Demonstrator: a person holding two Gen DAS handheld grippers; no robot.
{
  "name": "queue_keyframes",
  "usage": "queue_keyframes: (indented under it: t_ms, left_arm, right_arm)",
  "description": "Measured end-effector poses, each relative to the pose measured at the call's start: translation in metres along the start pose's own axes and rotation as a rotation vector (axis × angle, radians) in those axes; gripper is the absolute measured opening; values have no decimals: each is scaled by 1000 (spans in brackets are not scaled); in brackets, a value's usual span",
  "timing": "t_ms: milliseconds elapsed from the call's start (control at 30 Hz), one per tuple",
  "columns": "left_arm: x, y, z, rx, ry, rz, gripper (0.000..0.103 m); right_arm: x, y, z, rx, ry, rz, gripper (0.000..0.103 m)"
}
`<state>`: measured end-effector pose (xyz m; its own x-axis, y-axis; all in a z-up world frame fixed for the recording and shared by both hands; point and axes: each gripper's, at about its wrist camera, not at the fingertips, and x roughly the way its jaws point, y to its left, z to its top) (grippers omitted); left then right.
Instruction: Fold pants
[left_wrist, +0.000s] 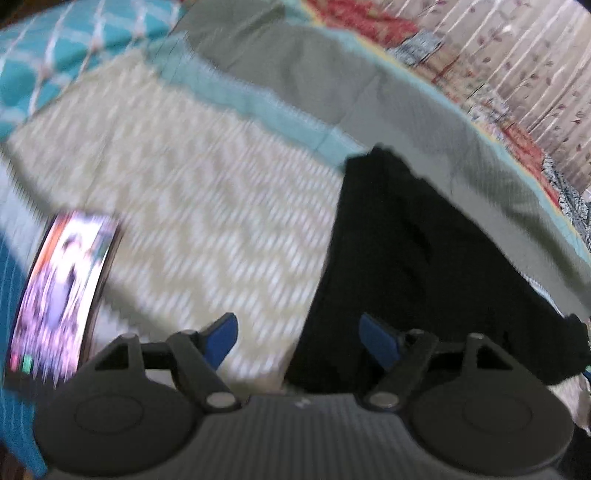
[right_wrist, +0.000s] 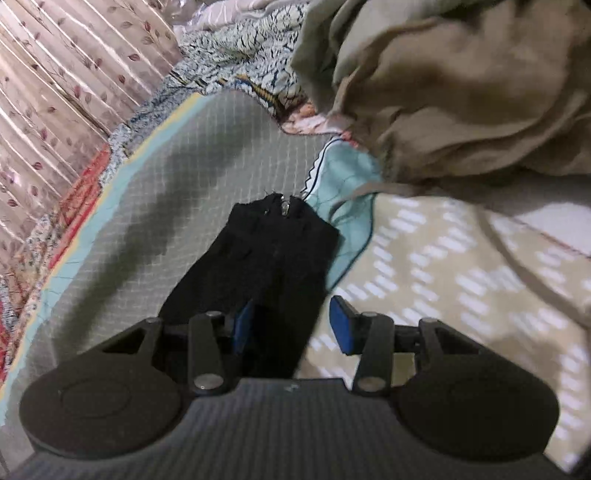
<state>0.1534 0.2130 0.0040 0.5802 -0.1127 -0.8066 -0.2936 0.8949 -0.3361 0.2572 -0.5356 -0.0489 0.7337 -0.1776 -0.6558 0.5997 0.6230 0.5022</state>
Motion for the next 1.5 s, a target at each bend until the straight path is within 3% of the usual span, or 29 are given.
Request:
queue_keyframes:
  t_ms: [33, 67, 133, 233, 333, 400, 467, 567, 667, 800, 833, 867, 900, 967, 1033, 1100, 1167, 1233, 1333, 1400, 1500]
  left_arm:
    - [-2, 4, -4, -17, 14, -3, 75]
    - [-4, 6, -7, -29, 24, -7, 75]
    - [-10, 8, -10, -37, 27, -21, 75]
    - [-14, 4, -11, -34, 22, -57, 75]
    - [-13, -1, -15, -24, 28, -89, 75]
    - [-12, -2, -20, -30, 39, -98, 75]
    - [-14, 0, -26, -42, 43, -119, 78]
    - [-16, 5, -33, -80, 54, -135, 85]
    - [-12, 8, -36, -118, 64, -186, 85]
    - [7, -3, -38, -120, 97, -237, 85]
    - [14, -5, -39, -125, 111, -246, 82]
    - [23, -8, -41, -131, 123, -252, 67]
    - [34, -10, -44, -139, 137, -242, 43]
    - [41, -9, -47, -156, 122, -186, 28]
    - [30, -6, -49, -166, 97, -186, 20]
    - [5, 0, -51, -137, 51, -131, 16]
    - [-27, 16, -54, -131, -5, -82, 16]
    - [-54, 39, -59, -166, -42, -93, 16]
    - [-51, 45, -68, -167, 9, -88, 28]
    - [-40, 38, -76, -153, 55, -42, 45]
    - [-48, 35, -76, -135, 47, -35, 47]
  right_arm:
    - [4, 3, 0, 1, -7, -9, 39]
    - [5, 6, 1, -16, -12, -23, 9]
    - [-1, 7, 4, -32, -20, -53, 8]
    - [-42, 1, 8, -27, -160, -31, 7]
    - [-70, -10, 8, -72, -237, -165, 8]
    - [-67, -22, 6, -89, -164, -254, 19]
    - [-77, -36, 0, -42, -95, -271, 29]
    - [-121, -45, -19, 11, -106, -102, 44]
    - [-166, -46, -55, -43, -38, 42, 45]
    - [-209, -50, -110, -109, 48, 108, 45]
    - [-217, -53, -123, -113, 62, 112, 46]
    - [-225, -56, -138, -113, 80, 112, 46]
    - [-230, -57, -150, -113, 101, 114, 46]
    - [-233, -49, -172, -107, 145, 120, 47]
    - [-230, -39, -185, -116, 202, 136, 47]
    - [-237, -27, -198, -163, 222, 142, 47]
    - [-247, -18, -201, -204, 210, 152, 47]
    - [-254, -15, -199, -212, 204, 166, 47]
    - [-256, -18, -201, -207, 212, 173, 47]
    - [-247, -21, -200, -190, 239, 153, 47]
    - [-252, -28, -200, -156, 253, 170, 47]
